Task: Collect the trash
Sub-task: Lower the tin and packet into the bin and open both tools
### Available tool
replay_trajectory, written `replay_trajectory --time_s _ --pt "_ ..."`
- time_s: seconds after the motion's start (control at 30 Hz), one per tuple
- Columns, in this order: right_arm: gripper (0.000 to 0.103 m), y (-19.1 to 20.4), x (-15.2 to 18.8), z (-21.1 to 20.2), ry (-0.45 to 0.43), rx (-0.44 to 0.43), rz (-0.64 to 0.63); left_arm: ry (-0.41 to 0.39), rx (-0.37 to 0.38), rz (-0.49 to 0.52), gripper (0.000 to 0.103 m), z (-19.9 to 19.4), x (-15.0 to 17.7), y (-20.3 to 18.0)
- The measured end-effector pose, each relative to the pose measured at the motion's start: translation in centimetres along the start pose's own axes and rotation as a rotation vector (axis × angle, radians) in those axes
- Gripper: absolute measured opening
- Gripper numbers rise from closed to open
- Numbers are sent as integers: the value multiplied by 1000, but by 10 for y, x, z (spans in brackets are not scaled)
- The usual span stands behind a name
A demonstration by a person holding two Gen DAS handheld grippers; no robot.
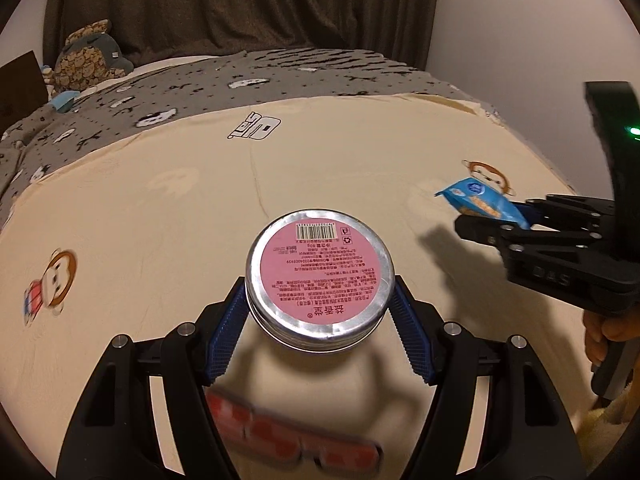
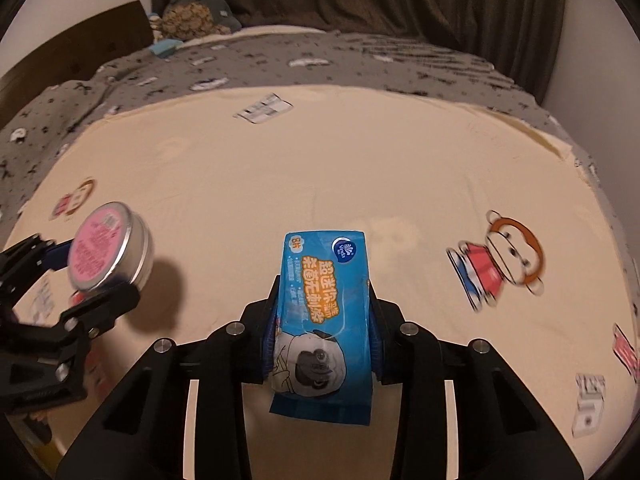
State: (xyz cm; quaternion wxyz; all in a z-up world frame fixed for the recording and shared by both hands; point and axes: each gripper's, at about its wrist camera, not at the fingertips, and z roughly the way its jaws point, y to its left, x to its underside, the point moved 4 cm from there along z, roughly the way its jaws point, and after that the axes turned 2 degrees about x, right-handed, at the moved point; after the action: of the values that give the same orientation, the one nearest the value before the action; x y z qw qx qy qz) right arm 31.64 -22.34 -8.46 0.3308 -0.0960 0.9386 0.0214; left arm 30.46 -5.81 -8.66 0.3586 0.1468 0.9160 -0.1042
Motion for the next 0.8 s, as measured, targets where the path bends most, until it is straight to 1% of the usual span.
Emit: replay_trajectory --time_s 0.13,0.17,0.2,0.27,0.43,0.57,0.67,0.8 --pt "37 10 27 -49 -42 -20 4 -18 4 5 66 -39 22 -11" --pt "37 12 30 -55 -47 -21 5 -25 1 5 66 -50 28 -14" --pt "37 15 41 -70 -59 -28 5 -30 1 4 66 -57 33 -16" --pt "37 18 53 -85 -74 -39 7 -46 8 2 66 -78 47 -22" --pt "37 23 98 -127 -119 -72 44 -83 19 7 66 -120 81 -36" --pt "37 30 136 -144 -117 -93 63 -106 32 28 66 -150 113 -52" --pt "37 39 167 -152 -103 -116 70 -105 45 41 66 -164 133 -60" --pt "37 52 200 -160 -90 -106 62 -93 47 40 66 -178 164 -65"
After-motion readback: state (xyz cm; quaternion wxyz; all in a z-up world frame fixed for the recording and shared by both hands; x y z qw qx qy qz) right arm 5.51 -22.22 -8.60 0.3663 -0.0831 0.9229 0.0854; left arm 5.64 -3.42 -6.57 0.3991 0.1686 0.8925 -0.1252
